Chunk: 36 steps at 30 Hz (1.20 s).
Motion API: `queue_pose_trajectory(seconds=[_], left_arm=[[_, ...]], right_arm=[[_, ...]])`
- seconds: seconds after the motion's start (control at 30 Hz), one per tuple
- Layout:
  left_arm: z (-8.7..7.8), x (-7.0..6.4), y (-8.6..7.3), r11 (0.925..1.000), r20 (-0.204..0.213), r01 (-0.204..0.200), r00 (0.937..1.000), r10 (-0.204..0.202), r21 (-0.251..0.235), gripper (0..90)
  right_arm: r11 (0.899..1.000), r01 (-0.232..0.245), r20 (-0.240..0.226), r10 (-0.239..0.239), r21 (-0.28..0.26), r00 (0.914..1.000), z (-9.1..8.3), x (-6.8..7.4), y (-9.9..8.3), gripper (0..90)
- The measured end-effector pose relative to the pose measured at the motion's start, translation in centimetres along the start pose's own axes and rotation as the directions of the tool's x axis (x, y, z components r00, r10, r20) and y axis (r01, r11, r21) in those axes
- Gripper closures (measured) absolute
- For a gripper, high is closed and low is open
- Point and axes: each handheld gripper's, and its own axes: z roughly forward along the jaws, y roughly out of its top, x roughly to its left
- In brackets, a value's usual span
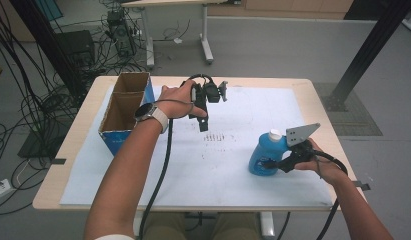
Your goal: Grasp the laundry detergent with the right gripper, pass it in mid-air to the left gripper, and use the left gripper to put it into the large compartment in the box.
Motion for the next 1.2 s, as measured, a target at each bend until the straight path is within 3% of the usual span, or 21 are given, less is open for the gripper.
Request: queue_pose_trajectory(seconds=[0.07,1.2], left_arm=[[0.01,0.0,0.02,1.0,0.001,-0.001,1.0,0.001,0.001,11.5],[0.07,-0.05,-0.07,1.0,0.003,0.0,1.0,0.0,0.003,11.5]], right_arm=[[1.0,0.01,-0.014,-0.01,-0.001,0.9999,0.02,0.06,0.05,41.0],[0.999,0.04,-0.02,-0.04,0.008,0.999,-0.02,0.06,0.2,43.3]])
